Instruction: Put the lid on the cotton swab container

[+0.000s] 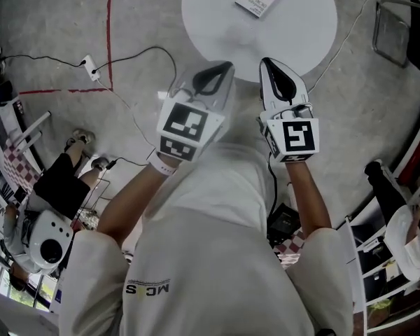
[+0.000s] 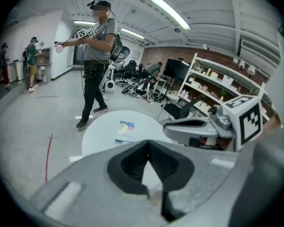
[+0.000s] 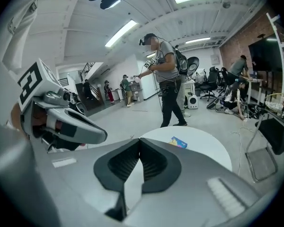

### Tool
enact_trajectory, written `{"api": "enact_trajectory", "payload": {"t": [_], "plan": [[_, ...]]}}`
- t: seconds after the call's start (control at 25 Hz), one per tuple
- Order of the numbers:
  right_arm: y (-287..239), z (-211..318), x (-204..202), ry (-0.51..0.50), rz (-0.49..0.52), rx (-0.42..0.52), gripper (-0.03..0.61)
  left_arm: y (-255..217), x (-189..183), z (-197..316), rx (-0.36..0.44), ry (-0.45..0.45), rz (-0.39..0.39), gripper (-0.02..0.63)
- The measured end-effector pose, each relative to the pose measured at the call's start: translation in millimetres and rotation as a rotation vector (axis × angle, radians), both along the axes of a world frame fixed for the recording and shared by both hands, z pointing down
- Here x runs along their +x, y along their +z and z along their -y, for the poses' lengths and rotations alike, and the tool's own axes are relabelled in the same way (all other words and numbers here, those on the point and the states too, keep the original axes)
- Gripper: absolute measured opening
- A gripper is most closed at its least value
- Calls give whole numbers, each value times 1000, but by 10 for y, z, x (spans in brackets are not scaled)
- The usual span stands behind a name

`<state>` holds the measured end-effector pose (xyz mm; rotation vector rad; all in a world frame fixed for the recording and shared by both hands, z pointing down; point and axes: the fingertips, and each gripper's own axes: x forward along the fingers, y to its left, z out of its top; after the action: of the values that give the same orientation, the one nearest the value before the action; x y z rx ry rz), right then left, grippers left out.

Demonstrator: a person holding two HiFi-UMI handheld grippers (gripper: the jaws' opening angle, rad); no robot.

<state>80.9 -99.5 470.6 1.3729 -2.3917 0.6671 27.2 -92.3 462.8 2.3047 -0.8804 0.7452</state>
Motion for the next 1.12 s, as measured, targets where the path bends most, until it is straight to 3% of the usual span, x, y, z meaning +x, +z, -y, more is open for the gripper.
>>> {"api": "enact_trajectory", "payload": {"t": [0.48, 1.12], "plan": [[562, 274, -237, -47, -97, 5, -2, -33, -152, 15, 16, -60, -29, 0], [1194, 440, -368, -54, -167, -79, -2, -37, -309, 15, 7, -81, -42, 0]]}}
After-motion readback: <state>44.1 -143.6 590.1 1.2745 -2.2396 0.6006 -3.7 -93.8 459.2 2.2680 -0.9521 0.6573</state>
